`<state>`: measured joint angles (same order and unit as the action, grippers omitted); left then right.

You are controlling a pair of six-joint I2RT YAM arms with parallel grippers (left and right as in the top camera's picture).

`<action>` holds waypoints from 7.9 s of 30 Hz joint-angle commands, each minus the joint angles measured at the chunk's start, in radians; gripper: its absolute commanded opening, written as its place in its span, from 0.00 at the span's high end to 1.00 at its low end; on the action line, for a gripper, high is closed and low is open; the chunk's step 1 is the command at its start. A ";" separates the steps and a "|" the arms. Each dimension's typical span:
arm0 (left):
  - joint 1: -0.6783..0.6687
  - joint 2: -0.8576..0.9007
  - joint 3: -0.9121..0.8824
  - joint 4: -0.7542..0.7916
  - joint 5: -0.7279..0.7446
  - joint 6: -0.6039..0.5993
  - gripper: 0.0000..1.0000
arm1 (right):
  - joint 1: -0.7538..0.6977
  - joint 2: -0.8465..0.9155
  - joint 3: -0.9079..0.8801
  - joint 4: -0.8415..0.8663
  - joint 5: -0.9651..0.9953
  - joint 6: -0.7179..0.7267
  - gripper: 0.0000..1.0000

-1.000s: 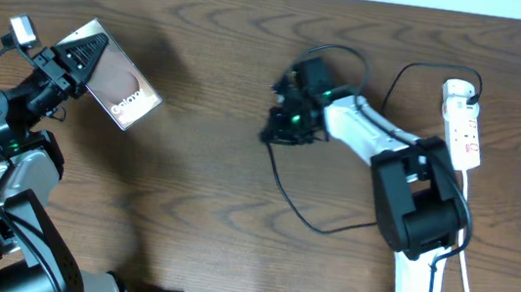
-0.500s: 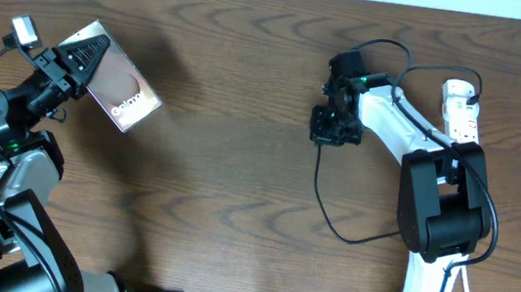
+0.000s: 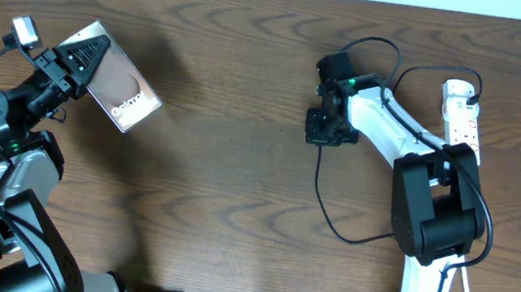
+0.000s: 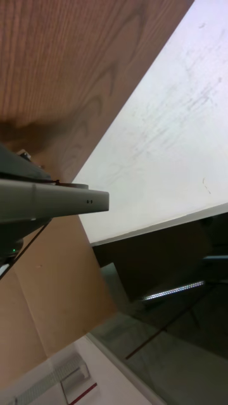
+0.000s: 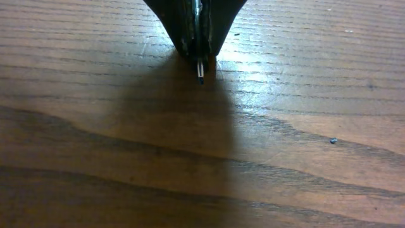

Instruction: Plug charger to phone and switch on socket

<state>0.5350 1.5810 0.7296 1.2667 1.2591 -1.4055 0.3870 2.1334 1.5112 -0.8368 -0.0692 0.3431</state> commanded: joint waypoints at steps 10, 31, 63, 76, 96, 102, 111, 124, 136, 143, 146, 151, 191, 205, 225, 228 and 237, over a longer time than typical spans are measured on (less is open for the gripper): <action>0.005 -0.013 0.011 0.014 0.018 0.017 0.93 | 0.069 0.045 -0.028 -0.046 0.071 0.044 0.99; 0.005 -0.013 0.011 0.014 0.035 0.016 0.93 | 0.113 0.045 -0.055 -0.135 0.071 0.188 0.93; -0.019 -0.013 0.011 0.014 0.035 0.013 0.93 | 0.172 0.044 -0.032 0.262 -1.493 -0.488 0.99; -0.063 -0.013 0.011 0.014 0.032 0.017 0.93 | 0.261 0.043 -0.032 0.945 -1.493 0.127 0.99; -0.080 -0.013 0.011 0.014 0.005 0.013 0.93 | 0.306 0.044 -0.032 1.424 -1.448 0.573 0.99; -0.101 -0.013 0.011 0.014 -0.009 0.013 0.93 | 0.306 0.044 -0.032 1.425 -1.426 0.621 0.99; -0.100 -0.013 0.011 0.014 -0.010 0.021 0.93 | 0.278 0.044 -0.032 1.424 -1.427 0.622 0.99; -0.100 -0.013 0.011 0.014 -0.010 0.024 0.93 | 0.261 0.044 -0.032 1.425 -1.421 0.621 0.99; -0.118 -0.013 0.011 0.014 -0.014 0.024 0.93 | 0.263 0.044 -0.032 1.425 -1.308 0.649 0.99; -0.118 -0.013 0.011 0.014 -0.014 0.024 0.93 | 0.263 0.044 -0.032 1.425 -1.290 0.652 0.99; -0.121 -0.013 0.011 0.014 -0.014 0.024 0.93 | 0.263 0.044 -0.032 1.425 -1.279 0.657 0.99; -0.145 -0.013 0.011 0.014 -0.014 0.037 0.93 | 0.263 0.044 -0.032 1.426 -1.256 0.668 0.99; 0.003 -0.013 0.011 -0.002 0.017 0.043 0.93 | 0.156 0.044 -0.032 1.366 -1.202 0.565 0.01; 0.048 -0.013 0.011 -0.665 -0.068 0.425 0.93 | 0.031 0.043 -0.032 0.662 -0.781 0.087 0.01; -0.074 -0.013 0.011 -1.345 -0.699 0.771 0.93 | 0.056 0.028 0.096 0.269 -0.235 -0.079 0.01; -0.116 -0.013 0.011 -1.379 -0.760 0.770 0.93 | 0.062 0.028 0.096 0.269 -0.220 -0.079 0.01; -0.177 -0.012 0.011 -1.469 -0.834 0.761 0.93 | 0.066 0.028 0.096 0.267 -0.225 -0.079 0.01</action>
<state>0.3691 1.5818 0.7261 -0.1688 0.4831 -0.6533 0.4469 2.1723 1.5913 -0.5659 -0.3111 0.2794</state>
